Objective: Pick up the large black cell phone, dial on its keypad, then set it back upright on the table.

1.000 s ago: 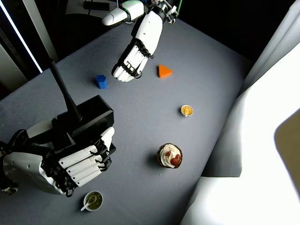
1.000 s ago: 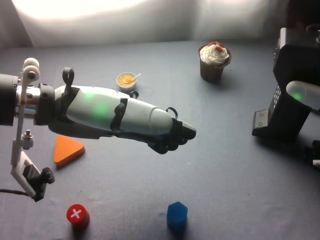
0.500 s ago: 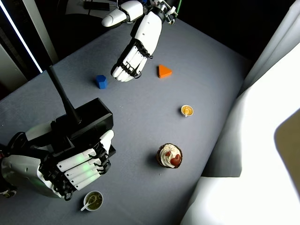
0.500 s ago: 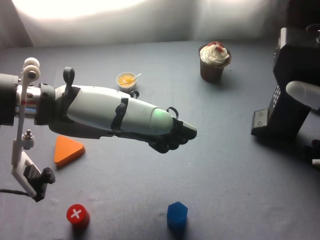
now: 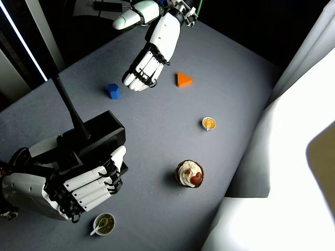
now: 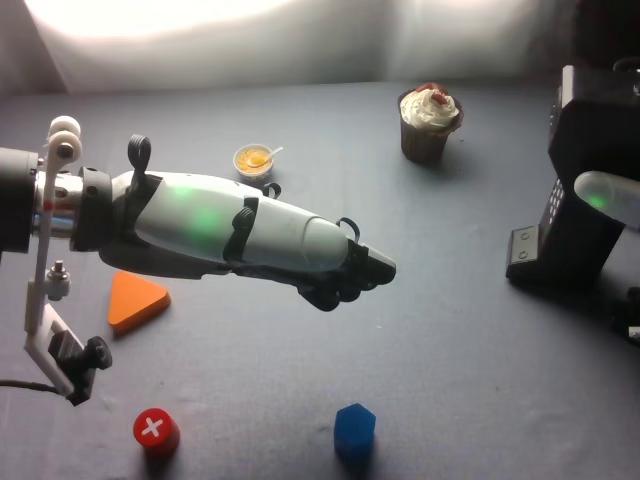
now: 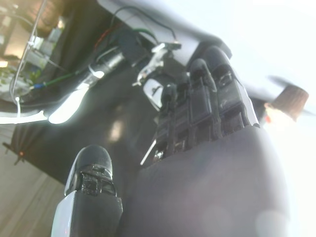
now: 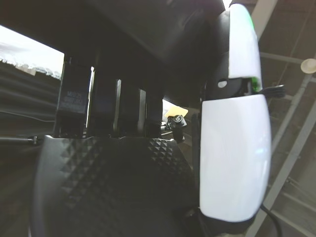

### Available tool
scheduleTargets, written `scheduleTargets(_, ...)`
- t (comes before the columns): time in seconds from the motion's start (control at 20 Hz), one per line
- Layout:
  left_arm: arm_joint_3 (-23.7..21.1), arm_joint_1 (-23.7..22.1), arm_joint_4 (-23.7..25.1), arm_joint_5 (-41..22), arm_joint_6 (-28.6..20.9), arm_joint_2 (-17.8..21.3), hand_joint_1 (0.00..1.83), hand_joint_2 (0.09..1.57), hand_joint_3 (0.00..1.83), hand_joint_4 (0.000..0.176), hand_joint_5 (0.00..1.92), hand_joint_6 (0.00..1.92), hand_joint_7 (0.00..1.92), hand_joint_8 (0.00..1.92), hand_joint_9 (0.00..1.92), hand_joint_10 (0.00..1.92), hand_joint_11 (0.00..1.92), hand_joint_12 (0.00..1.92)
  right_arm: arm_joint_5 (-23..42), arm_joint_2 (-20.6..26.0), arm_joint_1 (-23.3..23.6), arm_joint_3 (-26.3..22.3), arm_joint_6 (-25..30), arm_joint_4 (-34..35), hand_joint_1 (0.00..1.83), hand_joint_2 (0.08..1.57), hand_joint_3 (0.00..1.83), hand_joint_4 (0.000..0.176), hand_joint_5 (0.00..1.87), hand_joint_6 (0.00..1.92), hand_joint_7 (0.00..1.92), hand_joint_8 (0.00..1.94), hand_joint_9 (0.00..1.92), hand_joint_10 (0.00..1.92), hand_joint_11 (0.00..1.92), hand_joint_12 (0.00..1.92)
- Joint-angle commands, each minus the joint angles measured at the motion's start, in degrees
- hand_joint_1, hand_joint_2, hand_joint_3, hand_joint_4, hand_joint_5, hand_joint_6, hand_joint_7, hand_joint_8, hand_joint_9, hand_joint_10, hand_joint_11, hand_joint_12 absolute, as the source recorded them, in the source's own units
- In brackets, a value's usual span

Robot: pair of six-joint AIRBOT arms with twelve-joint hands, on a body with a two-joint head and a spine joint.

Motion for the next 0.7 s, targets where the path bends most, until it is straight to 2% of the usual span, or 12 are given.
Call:
scheduleTargets(0.0, -0.6, -0.8, -4.2, -2.8, -0.5, 0.4, 0.0, 1.18, 0.0, 0.0, 0.18, 0.0, 0.19, 0.0, 0.2, 0.0, 0.0, 0.61, 8.4, 0.4, -0.1, 0.2, 1.1, 0.9, 1.38, 1.13, 0.0, 0.0, 1.01, 0.69, 0.9, 1.13, 0.9, 1.34, 0.96, 1.17)
scheduleTargets(0.15, -0.7, -0.8, -4.2, -2.8, -0.5, 0.4, 0.0, 1.18, 0.0, 0.0, 0.18, 0.0, 0.18, 0.0, 0.2, 0.0, 0.0, 0.62, 8.7, 0.3, -0.3, 0.0, 1.0, 0.9, 1.37, 1.14, 0.0, 0.0, 0.99, 0.7, 0.86, 1.21, 0.88, 1.36, 0.94, 1.19)
scheduleTargets(0.3, -0.3, -0.8, -4.2, -2.8, -0.4, 0.4, 0.0, 1.18, 0.0, 0.001, 0.2, 0.0, 0.19, 0.0, 0.21, 0.0, 0.0, 0.65, 8.8, 0.3, -0.4, -0.1, 1.0, 0.9, 1.38, 1.12, 0.0, 0.0, 1.01, 0.7, 0.88, 1.16, 0.91, 1.3, 0.94, 1.13)
scheduleTargets(0.35, -0.1, -0.8, -4.2, -2.8, -0.4, 0.4, 0.0, 1.18, 0.0, 0.002, 0.18, 0.0, 0.18, 0.0, 0.2, 0.0, 0.0, 0.62, 8.8, 0.3, -0.5, 0.0, 1.0, 0.9, 1.38, 1.11, 0.0, 0.0, 1.01, 0.73, 0.92, 1.07, 0.93, 1.27, 0.94, 1.1)
scheduleTargets(0.45, 0.0, -0.8, -4.2, -2.8, -0.4, 0.4, 0.0, 1.18, 0.0, 0.001, 0.18, 0.0, 0.18, 0.0, 0.2, 0.0, 0.0, 0.6, 8.8, 0.3, -0.5, -0.1, 1.0, 0.9, 1.38, 1.11, 0.0, 0.0, 1.01, 0.69, 0.92, 1.09, 0.93, 1.28, 0.98, 1.11)
scheduleTargets(0.65, -0.1, -0.8, -4.2, -2.8, -0.4, 0.3, 0.0, 1.18, 0.0, 0.001, 0.2, 0.0, 0.19, 0.0, 0.21, 0.0, 0.0, 0.62, 8.9, 0.3, -0.5, -0.1, 1.0, 0.9, 1.38, 1.12, 0.0, 0.0, 1.0, 0.74, 0.9, 1.11, 0.93, 1.27, 0.98, 1.07)
